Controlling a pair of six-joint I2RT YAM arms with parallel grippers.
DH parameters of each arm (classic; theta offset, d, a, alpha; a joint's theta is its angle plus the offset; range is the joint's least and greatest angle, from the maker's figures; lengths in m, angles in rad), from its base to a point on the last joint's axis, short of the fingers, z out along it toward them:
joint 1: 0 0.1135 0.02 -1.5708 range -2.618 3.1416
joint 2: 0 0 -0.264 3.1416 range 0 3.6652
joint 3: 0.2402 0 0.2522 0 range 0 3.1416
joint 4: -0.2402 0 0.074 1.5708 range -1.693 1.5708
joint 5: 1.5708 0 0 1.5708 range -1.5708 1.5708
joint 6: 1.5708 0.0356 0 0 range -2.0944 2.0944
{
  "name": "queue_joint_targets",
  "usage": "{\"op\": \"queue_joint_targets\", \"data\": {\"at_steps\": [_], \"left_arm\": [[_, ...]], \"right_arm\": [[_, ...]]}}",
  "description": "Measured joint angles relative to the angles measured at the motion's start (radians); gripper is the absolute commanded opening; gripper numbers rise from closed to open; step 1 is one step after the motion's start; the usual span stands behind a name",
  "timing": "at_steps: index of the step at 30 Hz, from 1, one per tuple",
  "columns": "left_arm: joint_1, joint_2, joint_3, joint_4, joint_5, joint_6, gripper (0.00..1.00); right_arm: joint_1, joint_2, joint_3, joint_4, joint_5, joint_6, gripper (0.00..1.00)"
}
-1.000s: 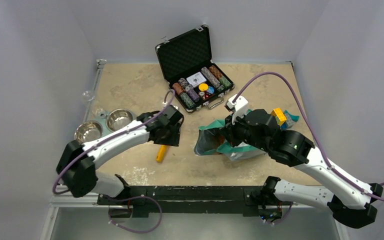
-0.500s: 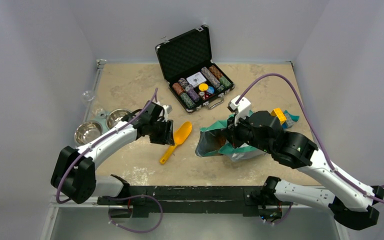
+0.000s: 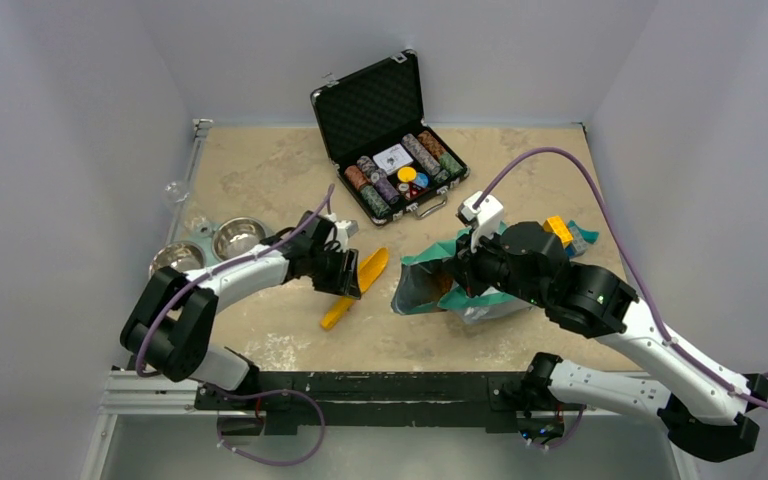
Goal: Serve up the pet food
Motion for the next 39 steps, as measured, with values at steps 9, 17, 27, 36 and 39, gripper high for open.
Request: {"op": "queue_joint_targets", "data": {"at_steps": [9, 17, 27, 36, 39], "left_arm": [[-0.133, 0.006, -0.057, 0.123, -0.097, -0.045, 0.28], [-0.293, 0.017, -0.032, 0.156, -0.352, -0.175, 0.27], [-0.428, 0.006, -0.052, 0.151, -0.671, -0.257, 0.49], [-0.569, 0.002, -0.132, 0.189, -0.886, -0.301, 0.35], [-0.615, 0.030, -0.124, 0.197, -0.954, -0.327, 0.29]], "right_arm": [[0.000, 0.006, 0.001, -0.001, -0.003, 0.000, 0.00], [0.000, 0.040, 0.007, -0.003, -0.026, 0.001, 0.00], [0.000, 0.034, -0.004, 0.001, -0.031, 0.047, 0.00], [0.000, 0.040, -0.015, 0.007, -0.043, 0.058, 0.00], [0.000, 0.056, -0.015, 0.007, -0.050, 0.058, 0.00]]}}
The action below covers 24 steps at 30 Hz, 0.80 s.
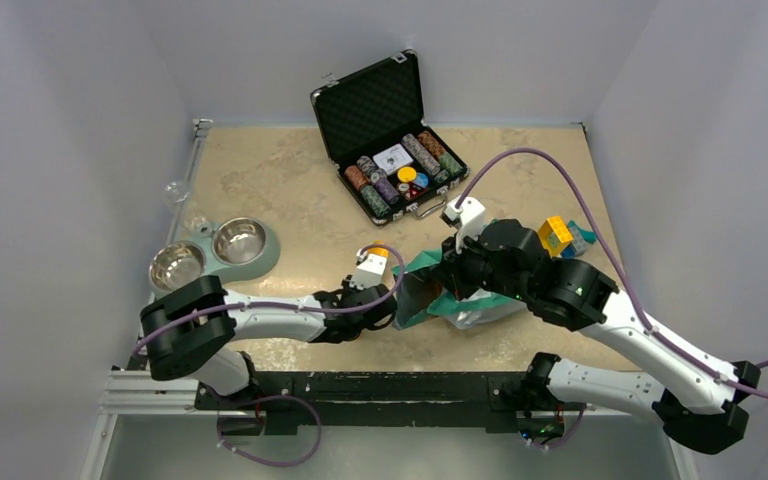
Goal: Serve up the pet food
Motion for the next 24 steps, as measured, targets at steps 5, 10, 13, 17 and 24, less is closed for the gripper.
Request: {"op": "queue_joint_targets", "data": {"at_steps": [5, 10, 13, 17, 24], "left_arm": [[-0.044, 0.083, 0.073, -0.057, -0.109, -0.090, 0.33], [-0.059, 0.087, 0.091, -0.109, -0.128, -0.123, 0.45], [-0.051, 0.024, 0.045, -0.086, -0.037, -0.105, 0.46], [-0.040, -0.057, -0.014, -0.052, 0.103, -0.092, 0.54], [0.040, -0.214, -0.154, 0.094, 0.314, -0.104, 0.55]], "right_arm": [[0.001, 0.032, 0.005, -0.006, -0.003, 0.000, 0.00], [0.002, 0.040, 0.013, -0.018, -0.006, 0.001, 0.00], [0.002, 0.039, 0.022, -0.031, -0.005, 0.008, 0.00], [0.002, 0.021, 0.023, -0.043, 0.000, 0.020, 0.00], [0.002, -0.039, 0.023, -0.077, 0.019, 0.041, 0.00]]}}
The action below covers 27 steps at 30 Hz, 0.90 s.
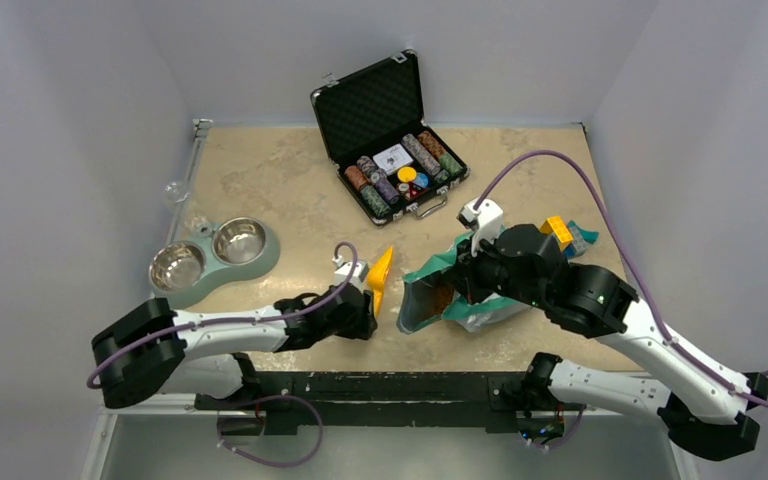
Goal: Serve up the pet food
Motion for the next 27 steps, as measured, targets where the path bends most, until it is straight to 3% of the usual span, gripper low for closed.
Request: {"op": "queue_joint_targets", "data": {"at_steps": [5, 12, 18, 27], "left_arm": [[0.076, -0.064, -0.119, 0.179, 0.084, -0.008, 0.54], [0.073, 0.047, -0.101, 0.343, 0.100, 0.045, 0.55], [0.040, 0.125, -0.023, 0.302, -0.010, 0.113, 0.42], [-0.020, 0.157, 0.042, 0.199, -0.203, 0.122, 0.41]], "right_arm": [[0.000, -0.037, 0.000, -0.021, 0.017, 0.008, 0.00], [0.000, -0.038, -0.001, -0.029, 0.014, 0.013, 0.00], [0.000, -0.024, -0.001, -0.026, 0.008, 0.007, 0.00], [0.000, -0.016, -0.003, -0.023, 0.004, -0.009, 0.00]]}}
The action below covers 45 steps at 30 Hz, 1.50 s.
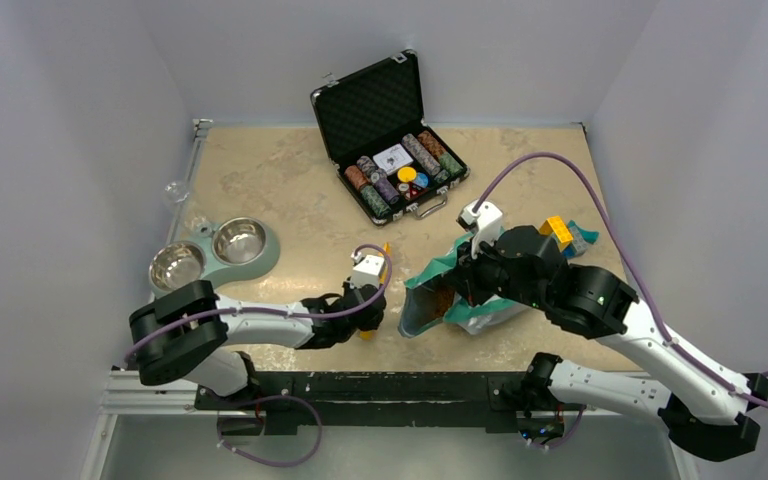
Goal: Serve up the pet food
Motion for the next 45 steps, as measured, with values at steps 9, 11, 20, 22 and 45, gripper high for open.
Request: {"op": "queue_joint_targets", "data": {"at_steps": [9, 11, 20, 22, 45], "left_arm": [[-0.120, 0.116, 0.063, -0.040, -0.202, -0.086, 0.45], [-0.135, 0.138, 0.066, -0.021, -0.241, -0.097, 0.39], [-0.146, 0.173, 0.051, 0.074, -0.298, -0.146, 0.00], [-0.145, 0.122, 0.048, 0.003, -0.267, -0.163, 0.00], [0.065, -0.636, 0.757, -1.171, 0.812, -0.378, 0.00]], "right_arm": [[0.002, -0.006, -0.059, 0.052, -0.030, 0.002, 0.00], [0.003, -0.006, -0.060, 0.054, -0.032, 0.002, 0.00], [0.004, -0.002, -0.056, 0.050, -0.014, 0.003, 0.00], [0.005, -0.002, -0.049, 0.044, 0.006, 0.006, 0.00], [0.005, 0.059, -0.024, 0.146, 0.219, -0.164, 0.00]]}}
